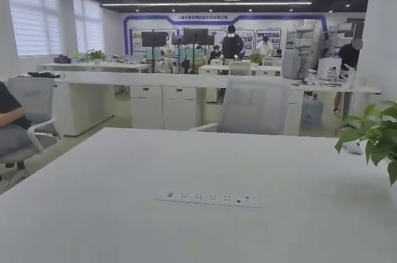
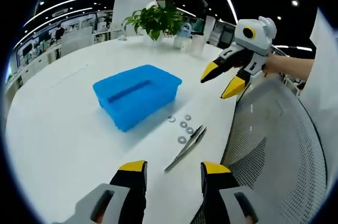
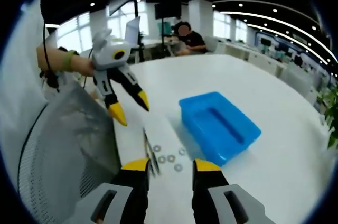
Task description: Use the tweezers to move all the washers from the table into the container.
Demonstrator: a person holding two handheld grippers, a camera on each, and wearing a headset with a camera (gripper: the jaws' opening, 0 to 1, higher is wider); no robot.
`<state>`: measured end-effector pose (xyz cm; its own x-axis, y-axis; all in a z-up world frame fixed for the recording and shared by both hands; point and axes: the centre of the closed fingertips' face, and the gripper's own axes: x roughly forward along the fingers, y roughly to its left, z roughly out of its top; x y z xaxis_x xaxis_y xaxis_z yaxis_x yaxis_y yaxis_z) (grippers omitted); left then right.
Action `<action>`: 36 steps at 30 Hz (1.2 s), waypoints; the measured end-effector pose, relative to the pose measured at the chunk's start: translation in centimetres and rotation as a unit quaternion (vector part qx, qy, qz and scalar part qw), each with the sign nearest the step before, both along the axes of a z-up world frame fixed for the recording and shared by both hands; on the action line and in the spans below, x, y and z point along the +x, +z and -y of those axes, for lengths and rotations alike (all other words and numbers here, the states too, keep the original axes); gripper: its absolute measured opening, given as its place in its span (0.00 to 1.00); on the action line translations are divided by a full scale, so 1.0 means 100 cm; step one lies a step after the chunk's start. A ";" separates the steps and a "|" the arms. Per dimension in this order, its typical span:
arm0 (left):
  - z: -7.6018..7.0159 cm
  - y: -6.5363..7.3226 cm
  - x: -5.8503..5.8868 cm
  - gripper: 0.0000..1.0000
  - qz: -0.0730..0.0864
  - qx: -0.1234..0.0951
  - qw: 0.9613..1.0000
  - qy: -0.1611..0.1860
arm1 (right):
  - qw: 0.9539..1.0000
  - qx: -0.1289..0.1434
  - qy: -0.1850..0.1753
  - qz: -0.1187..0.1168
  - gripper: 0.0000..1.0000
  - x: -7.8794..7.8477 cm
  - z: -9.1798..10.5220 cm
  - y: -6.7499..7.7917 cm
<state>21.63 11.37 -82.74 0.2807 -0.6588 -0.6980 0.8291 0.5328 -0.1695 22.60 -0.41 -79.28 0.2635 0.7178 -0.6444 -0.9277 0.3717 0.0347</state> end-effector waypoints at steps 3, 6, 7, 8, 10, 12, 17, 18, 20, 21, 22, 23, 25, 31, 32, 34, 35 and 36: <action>0.001 -0.007 -0.001 0.34 0.007 0.025 0.999 -0.025 | 1.000 -0.010 0.017 -0.010 0.27 -0.003 -0.007 -0.009; 0.004 -0.013 -0.002 0.32 0.004 0.033 0.999 -0.041 | 0.999 -0.028 0.038 -0.014 0.24 -0.007 -0.012 -0.019; 0.005 -0.015 -0.002 0.32 0.004 0.038 0.998 -0.045 | 0.998 -0.033 0.044 -0.014 0.23 -0.008 -0.013 -0.021; 0.004 -0.018 -0.001 0.33 0.009 0.049 0.997 -0.054 | 0.997 -0.044 0.053 -0.018 0.23 -0.010 -0.014 -0.026; 0.002 -0.025 -0.002 0.32 0.010 0.072 0.995 -0.073 | 0.996 -0.059 0.062 -0.019 0.23 -0.012 -0.014 -0.032; 0.003 -0.028 -0.002 0.30 0.018 0.088 0.992 -0.091 | 0.994 -0.072 0.074 -0.017 0.22 -0.014 -0.016 -0.038; 0.006 -0.031 -0.004 0.24 0.022 0.101 0.988 -0.116 | 0.991 -0.092 0.096 -0.012 0.20 -0.015 -0.022 -0.046; 0.007 -0.031 -0.004 0.22 0.024 0.101 0.987 -0.119 | 0.990 -0.099 0.103 -0.010 0.20 -0.016 -0.023 -0.049; 0.008 -0.032 -0.004 0.21 0.028 0.102 0.986 -0.130 | 0.986 -0.116 0.118 -0.005 0.19 -0.016 -0.025 -0.054; 0.008 -0.032 -0.004 0.20 0.029 0.103 0.985 -0.133 | 0.985 -0.120 0.121 -0.004 0.17 -0.016 -0.025 -0.055; 0.009 -0.032 -0.003 0.18 0.032 0.105 0.985 -0.135 | 0.984 -0.125 0.128 -0.002 0.16 -0.017 -0.026 -0.057; 0.009 -0.032 -0.002 0.17 0.034 0.107 0.984 -0.139 | 0.983 -0.125 0.132 -0.003 0.15 -0.017 -0.028 -0.058; 0.009 -0.033 0.000 0.14 0.040 0.116 0.981 -0.150 | 0.982 -0.129 0.140 -0.002 0.14 -0.018 -0.031 -0.060; 0.011 -0.035 0.001 0.03 0.066 0.138 0.970 -0.187 | 0.978 -0.134 0.158 -0.002 0.12 -0.022 -0.036 -0.064; 0.010 -0.035 0.002 0.00 0.074 0.143 0.967 -0.195 | 0.978 -0.134 0.160 -0.003 0.12 -0.022 -0.036 -0.065; 0.010 -0.035 -0.001 0.00 0.074 0.146 0.964 -0.208 | 0.977 -0.137 0.163 -0.001 0.11 -0.023 -0.036 -0.067; 0.010 -0.034 -0.003 0.00 0.074 0.145 0.964 -0.212 | 0.977 -0.138 0.165 -0.001 0.11 -0.022 -0.037 -0.067; 0.010 -0.034 -0.004 0.00 0.075 0.146 0.962 -0.218 | 0.976 -0.139 0.167 0.000 0.11 -0.022 -0.037 -0.068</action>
<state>21.20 10.33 -86.10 0.1340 -0.5194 -0.8440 0.9880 0.1358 0.0733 20.37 3.28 -86.04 0.0448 0.5615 -0.8263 -0.9988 0.0428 -0.0251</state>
